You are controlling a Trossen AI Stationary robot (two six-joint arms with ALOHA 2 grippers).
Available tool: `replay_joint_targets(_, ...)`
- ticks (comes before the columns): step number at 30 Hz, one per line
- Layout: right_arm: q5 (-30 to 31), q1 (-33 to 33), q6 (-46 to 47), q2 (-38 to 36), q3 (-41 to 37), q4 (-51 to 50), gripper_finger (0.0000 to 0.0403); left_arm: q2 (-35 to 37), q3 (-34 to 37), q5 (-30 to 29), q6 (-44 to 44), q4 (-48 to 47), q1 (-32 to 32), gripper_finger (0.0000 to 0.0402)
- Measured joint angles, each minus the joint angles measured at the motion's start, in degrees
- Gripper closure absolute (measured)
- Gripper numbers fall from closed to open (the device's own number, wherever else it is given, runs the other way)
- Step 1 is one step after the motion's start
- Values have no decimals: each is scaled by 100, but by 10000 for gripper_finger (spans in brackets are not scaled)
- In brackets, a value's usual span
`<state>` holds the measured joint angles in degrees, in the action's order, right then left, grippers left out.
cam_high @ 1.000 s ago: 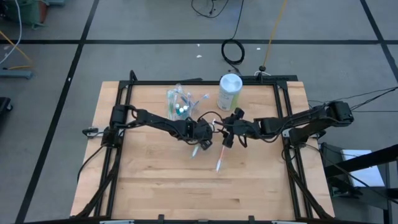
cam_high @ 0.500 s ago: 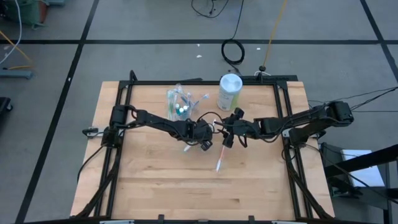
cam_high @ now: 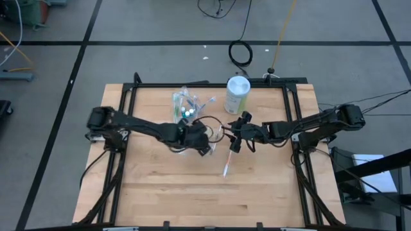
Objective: Pick & Place toothbrushing station
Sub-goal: Put the green toothbrush into the transparent organizer
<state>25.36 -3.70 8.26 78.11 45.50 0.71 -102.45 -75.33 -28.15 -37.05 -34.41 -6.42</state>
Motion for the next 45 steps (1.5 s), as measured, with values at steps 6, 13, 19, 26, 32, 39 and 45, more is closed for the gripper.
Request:
replay_joint_targets(6, 0, 0, 1, 0, 0, 53, 179, 927, 0, -1469, -420, -754, -526, 397)
replay_joint_targets(13, 0, 0, 2, 0, 0, 83, 179, 1688, 0, -3451, -21, -951, -965, 397)
replay_joint_targets(19, 1, 0, -2, 0, 2, 85, 179, 2194, 0, -4643, 542, -937, -919, 398)
replay_joint_targets(26, 2, 0, -42, 0, 2, 95, 179, 2355, 75, -5821, 394, -959, -449, 396)
replay_joint_targets(32, 2, 0, -42, 0, 2, 96, 179, 2287, 860, -6058, -933, -1000, 128, 397)
replay_joint_targets(39, 2, 0, -71, 0, 2, 121, 179, 2286, 2198, -6120, -2669, -307, 344, 398)
replay_joint_targets(45, 4, 9, -217, 0, 2, 209, 179, 2286, 3002, -6133, -2627, 1171, 425, 398)
